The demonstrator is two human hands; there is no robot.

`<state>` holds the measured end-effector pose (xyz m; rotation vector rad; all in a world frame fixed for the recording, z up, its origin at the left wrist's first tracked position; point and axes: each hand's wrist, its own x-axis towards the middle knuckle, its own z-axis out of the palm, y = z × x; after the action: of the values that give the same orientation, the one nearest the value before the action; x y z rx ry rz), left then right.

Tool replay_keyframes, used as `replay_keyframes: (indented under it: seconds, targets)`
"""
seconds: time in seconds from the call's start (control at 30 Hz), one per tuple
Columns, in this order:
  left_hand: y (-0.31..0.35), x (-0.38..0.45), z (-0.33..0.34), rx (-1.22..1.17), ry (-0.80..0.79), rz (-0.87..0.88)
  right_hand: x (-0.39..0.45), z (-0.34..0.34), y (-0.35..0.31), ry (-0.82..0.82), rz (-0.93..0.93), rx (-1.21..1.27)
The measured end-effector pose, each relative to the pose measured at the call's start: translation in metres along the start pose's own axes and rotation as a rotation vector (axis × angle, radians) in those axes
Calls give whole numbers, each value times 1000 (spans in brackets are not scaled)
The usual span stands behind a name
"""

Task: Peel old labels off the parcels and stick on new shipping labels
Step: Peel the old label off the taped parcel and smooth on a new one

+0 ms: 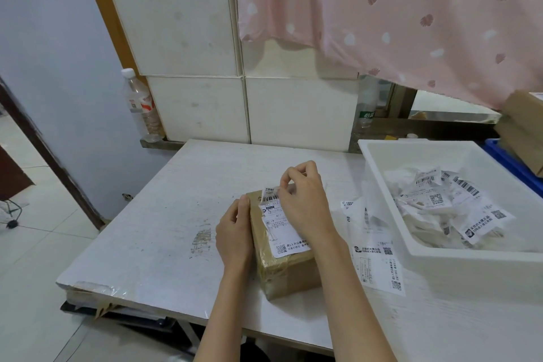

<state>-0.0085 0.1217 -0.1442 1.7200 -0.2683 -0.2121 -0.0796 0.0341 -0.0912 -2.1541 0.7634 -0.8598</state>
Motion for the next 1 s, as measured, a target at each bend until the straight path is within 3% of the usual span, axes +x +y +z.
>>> replay_keyframes:
  seconds: [0.23, 0.37, 0.5, 0.87, 1.0]
  targets:
    - [2, 0, -1, -28, -8, -12, -4, -8, -3, 45, 61, 189]
    - [3, 0, -1, -2, -18, -5, -5, -6, -1, 100, 159, -3]
    - [1, 1, 0, 8, -5, 15, -4, -10, 5, 47, 172, -18]
    - [-3, 4, 2, 22, 2, 18, -10, -10, 3, 117, 59, 47]
    - [-2, 2, 1, 28, -7, 14, -14, -12, -2, -66, -166, -170]
